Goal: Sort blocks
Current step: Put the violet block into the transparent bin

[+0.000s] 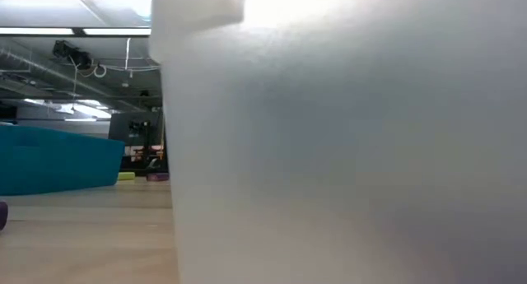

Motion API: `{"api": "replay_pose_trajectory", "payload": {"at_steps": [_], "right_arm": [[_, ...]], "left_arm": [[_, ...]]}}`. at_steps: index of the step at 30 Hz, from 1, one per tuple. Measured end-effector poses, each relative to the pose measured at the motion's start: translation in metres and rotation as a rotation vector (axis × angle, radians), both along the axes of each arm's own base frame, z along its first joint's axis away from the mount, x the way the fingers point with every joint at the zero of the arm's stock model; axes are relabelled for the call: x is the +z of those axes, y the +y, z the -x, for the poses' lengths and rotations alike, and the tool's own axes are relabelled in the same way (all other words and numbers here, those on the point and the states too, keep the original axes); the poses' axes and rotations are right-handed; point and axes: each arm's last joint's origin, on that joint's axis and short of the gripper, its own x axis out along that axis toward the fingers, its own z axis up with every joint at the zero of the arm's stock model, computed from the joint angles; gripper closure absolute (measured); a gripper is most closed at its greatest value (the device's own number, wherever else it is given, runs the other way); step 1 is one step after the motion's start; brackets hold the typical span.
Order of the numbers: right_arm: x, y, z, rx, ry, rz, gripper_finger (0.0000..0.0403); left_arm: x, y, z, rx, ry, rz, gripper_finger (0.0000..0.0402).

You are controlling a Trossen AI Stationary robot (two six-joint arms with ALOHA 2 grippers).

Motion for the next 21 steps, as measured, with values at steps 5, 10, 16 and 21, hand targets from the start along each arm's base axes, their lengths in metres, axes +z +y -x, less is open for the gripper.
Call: {"api": "replay_pose_trajectory", "payload": {"at_steps": [5, 10, 16, 21], "right_arm": [[-0.012, -0.014, 0.019, -0.177, -0.003, -0.087, 0.0132], [-0.043, -0.012, 0.025, -0.326, 0.108, -0.165, 0.0129], [-0.069, -0.003, 0.029, -0.453, 0.146, -0.263, 0.0124], [-0.085, 0.006, 0.031, -0.566, 0.172, -0.269, 0.0105]], "left_arm": [[-0.033, 0.034, 0.025, -0.032, -0.094, 0.074, 0.01], [-0.066, 0.071, 0.039, -0.041, -0.201, 0.135, 0.0115], [-0.096, 0.098, 0.044, -0.084, -0.218, 0.183, 0.0119], [-0.102, 0.106, 0.046, -0.063, -0.225, 0.183, 0.0119]]}}
